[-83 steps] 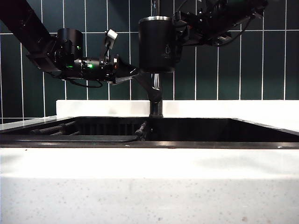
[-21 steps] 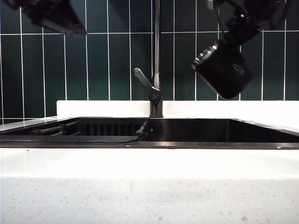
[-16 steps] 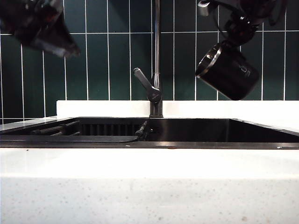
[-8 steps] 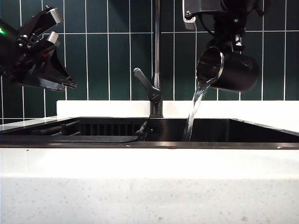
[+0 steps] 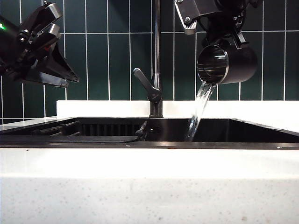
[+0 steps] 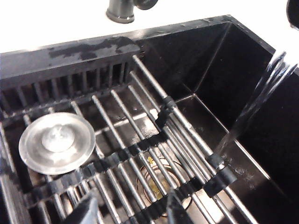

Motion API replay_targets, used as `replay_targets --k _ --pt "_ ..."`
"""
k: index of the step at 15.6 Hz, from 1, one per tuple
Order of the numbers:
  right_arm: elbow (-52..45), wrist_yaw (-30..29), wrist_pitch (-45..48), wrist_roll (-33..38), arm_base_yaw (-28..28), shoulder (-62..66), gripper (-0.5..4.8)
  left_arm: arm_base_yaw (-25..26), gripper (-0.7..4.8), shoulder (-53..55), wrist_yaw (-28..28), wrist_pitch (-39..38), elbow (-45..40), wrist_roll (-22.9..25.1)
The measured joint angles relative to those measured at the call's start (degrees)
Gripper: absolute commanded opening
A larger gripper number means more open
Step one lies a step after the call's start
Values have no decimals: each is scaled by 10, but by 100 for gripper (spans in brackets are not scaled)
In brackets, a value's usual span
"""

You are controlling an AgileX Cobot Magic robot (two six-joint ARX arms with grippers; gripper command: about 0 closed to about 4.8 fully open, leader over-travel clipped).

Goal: Pick up the mug next to the sink, go to the faucet to get some water, pour the water into the sink, and finally put the mug back to its place.

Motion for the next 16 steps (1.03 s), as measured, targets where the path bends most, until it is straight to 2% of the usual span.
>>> replay_targets --k 3,6,13,14,16 --pt "0 -23 32 -29 2 0 0 0 182 0 0 0 0 -10" --pt "4 -24 116 -51 2 0 0 0 183 0 0 0 0 -24" --pt "8 -68 141 -82 2 -1 -1 0 182 0 1 26 0 -51" --pt "8 -69 139 -58 2 -1 -1 0 183 0 1 26 0 -52" --pt "7 -69 138 58 2 -1 -1 0 182 0 1 26 0 -52"
